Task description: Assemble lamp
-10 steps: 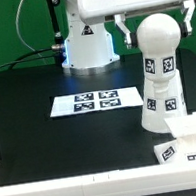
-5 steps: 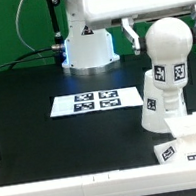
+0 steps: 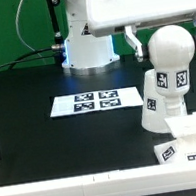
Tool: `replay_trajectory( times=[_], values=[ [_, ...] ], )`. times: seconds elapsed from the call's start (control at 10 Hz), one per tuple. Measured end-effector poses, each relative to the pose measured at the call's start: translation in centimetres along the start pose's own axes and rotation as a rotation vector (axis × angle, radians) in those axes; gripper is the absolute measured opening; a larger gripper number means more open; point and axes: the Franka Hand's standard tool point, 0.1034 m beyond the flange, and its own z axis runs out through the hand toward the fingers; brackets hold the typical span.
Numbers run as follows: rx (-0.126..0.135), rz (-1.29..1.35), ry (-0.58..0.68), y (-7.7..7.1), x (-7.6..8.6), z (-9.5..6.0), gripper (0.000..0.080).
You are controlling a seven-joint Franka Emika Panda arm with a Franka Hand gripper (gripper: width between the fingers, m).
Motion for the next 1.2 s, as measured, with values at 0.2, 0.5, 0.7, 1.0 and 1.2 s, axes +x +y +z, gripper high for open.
replay_trajectory(
  times=[0.2,0.5,0.7,1.0,1.2],
  values=[
    [0.007,-0.006,-0.010,-1.1,-0.5,0.5,0.0576],
    [0.008,-0.006,-0.012,-1.4,-0.6,0.8,0.0576],
    [0.004,-0.012,-0.023,-1.5,-1.2,1.6,0.0576],
    [0.000,-0.015,-0.037,-1.4,-1.9,2.3,0.0576],
    [-0.002,-0.021,-0.039,-1.7,-2.4,3.0,0.0576]
  ],
)
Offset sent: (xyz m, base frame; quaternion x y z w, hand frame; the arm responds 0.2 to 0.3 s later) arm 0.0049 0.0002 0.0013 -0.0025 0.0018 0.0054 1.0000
